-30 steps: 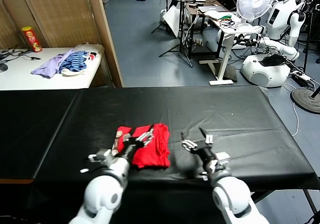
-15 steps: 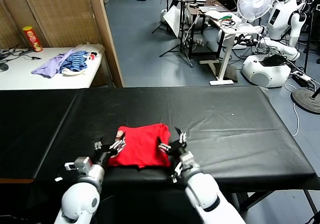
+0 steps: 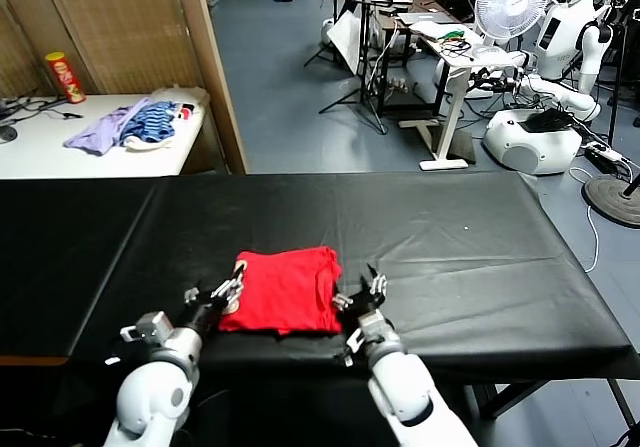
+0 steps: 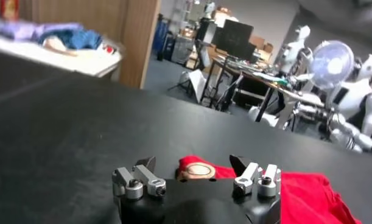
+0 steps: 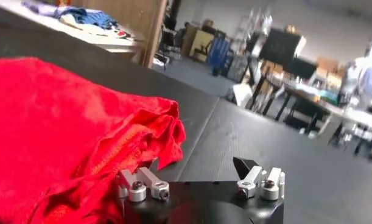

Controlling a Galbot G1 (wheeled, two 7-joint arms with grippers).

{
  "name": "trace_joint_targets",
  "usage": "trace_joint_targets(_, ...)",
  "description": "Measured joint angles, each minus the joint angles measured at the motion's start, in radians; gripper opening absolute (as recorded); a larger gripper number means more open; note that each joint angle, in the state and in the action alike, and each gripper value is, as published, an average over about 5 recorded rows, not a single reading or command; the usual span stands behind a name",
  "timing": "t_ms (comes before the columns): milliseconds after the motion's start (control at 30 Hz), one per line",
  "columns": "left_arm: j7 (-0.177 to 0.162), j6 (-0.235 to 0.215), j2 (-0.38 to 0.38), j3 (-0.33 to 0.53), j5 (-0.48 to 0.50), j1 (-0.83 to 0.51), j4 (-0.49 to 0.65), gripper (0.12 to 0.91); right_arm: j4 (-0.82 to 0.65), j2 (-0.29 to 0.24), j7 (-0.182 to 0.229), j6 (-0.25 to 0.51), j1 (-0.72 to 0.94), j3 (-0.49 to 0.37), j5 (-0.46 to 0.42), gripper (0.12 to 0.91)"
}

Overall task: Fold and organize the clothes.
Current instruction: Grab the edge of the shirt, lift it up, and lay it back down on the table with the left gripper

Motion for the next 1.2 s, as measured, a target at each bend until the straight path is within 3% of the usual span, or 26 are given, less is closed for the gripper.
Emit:
trace_joint_targets(200, -0.021, 0.029, -0.01, -0.03, -0.214, -0.008, 0.031, 0.798, 0.092, -0.023, -0.008, 0.021, -0.02, 0.053, 0.165, 0.798)
trace_joint_targets(333, -0.03, 0.038, -0.012, -0.036, -0.341, -0.006, 0.043, 0.798, 0.114, -0.021, -0.009, 0.034, -0.024, 0.063, 0.198, 0.798)
trace_joint_targets(467, -0.033, 0.044, -0.02, -0.037, -0.396, -0.002, 0.05, 0.782, 0.122, -0.016, -0.009, 0.035, -0.023, 0.067, 0.209, 0.798)
trace_joint_targets(567, -0.036, 0.047, -0.025, -0.036, -0.412, -0.001, 0.054, 0.677, 0.125, -0.015, -0.009, 0.036, -0.024, 0.071, 0.213, 0.798)
trace_joint_targets(733, -0.037, 0.048, -0.028, -0.035, -0.421, -0.003, 0.059, 0.393, 0.135, -0.012, -0.005, 0.036, -0.031, 0.079, 0.213, 0.798)
trace_joint_targets(867, -0.031, 0.039, -0.028, -0.03, -0.373, -0.007, 0.065, 0.188, 0.15, -0.002, 0.016, -0.002, -0.044, 0.095, 0.199, 0.798)
trace_joint_targets(933, -0.029, 0.028, -0.028, -0.023, -0.315, -0.007, 0.066, 0.15, 0.162, 0.004, 0.024, -0.029, -0.053, 0.108, 0.195, 0.798)
trace_joint_targets(1200, -0.008, -0.036, -0.003, -0.015, 0.083, 0.009, 0.049, 0.15, 0.223, -0.01, 0.04, -0.095, -0.114, 0.178, 0.182, 0.798)
